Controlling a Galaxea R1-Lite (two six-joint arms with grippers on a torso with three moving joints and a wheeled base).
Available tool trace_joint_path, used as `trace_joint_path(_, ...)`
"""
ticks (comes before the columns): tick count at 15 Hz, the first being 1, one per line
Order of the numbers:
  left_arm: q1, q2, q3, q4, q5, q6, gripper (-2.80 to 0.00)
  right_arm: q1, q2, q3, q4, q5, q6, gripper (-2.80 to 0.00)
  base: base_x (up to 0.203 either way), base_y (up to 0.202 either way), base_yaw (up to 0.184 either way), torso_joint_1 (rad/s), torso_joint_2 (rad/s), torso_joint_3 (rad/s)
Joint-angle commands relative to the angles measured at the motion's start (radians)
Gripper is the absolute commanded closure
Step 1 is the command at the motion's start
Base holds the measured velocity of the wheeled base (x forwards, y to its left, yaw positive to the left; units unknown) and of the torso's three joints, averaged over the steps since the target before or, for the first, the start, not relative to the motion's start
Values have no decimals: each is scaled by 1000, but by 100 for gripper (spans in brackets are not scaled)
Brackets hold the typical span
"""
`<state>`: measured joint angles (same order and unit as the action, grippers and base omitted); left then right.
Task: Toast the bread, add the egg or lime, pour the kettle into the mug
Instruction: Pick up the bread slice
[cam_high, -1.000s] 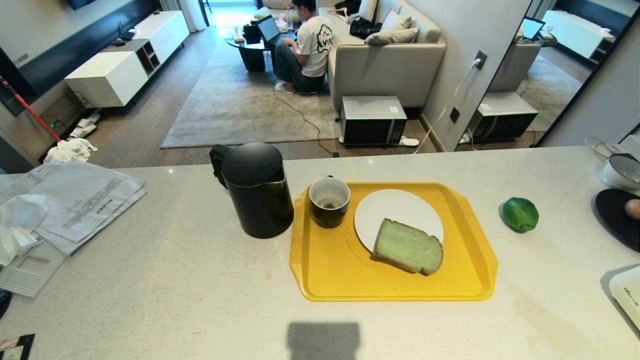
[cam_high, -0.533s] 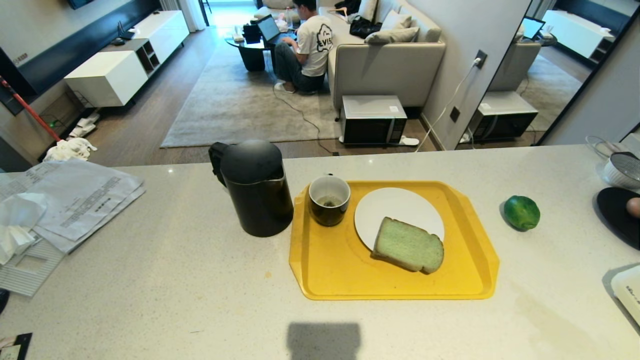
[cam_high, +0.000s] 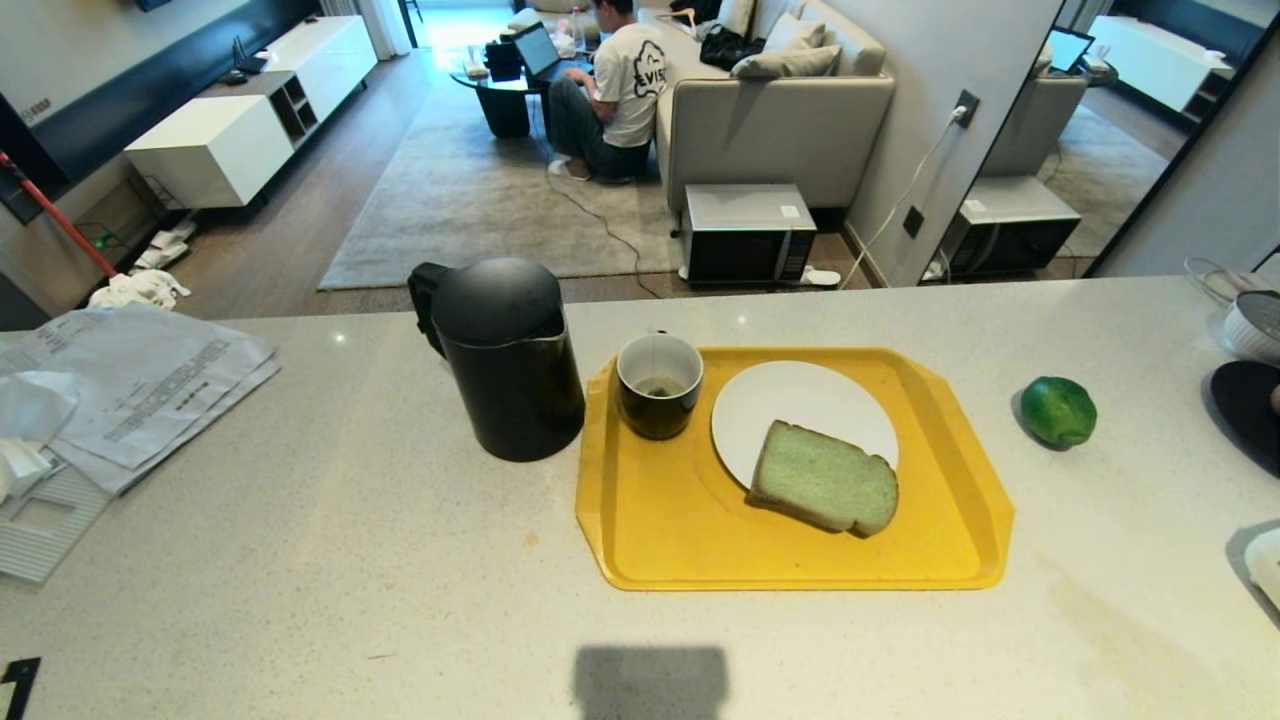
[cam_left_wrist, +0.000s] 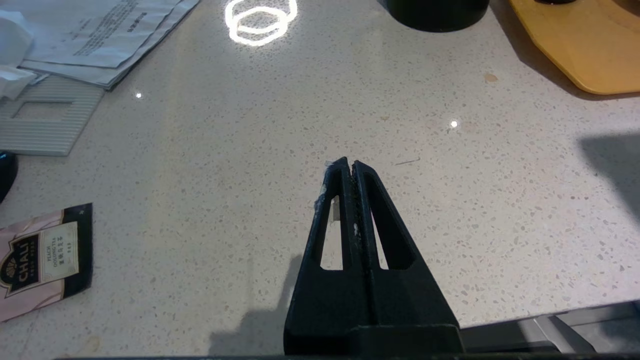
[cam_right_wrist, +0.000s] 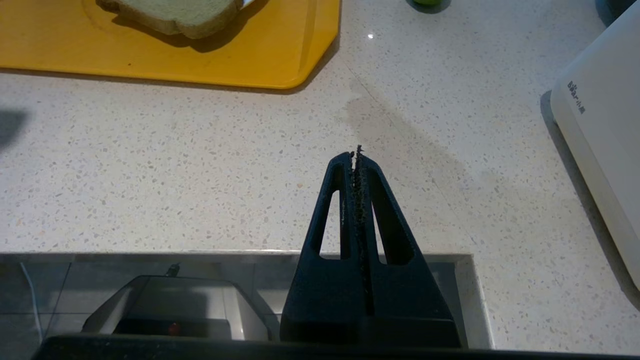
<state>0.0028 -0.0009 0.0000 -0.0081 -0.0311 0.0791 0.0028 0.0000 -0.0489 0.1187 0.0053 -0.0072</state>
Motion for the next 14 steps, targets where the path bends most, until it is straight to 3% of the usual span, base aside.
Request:
trace_joint_path(1,0,-1,0,0,0,1,0,0,2,0,1,1,0,0,0,0,0,-165,314,137)
trace_joint_path(6,0,-1,0,0,0,1,0,0,2,0,1,1,0,0,0,0,0,-163,305,142)
trace_joint_path(14,0,-1,0,0,0,1,0,0,2,0,1,1,0,0,0,0,0,-7,12,7)
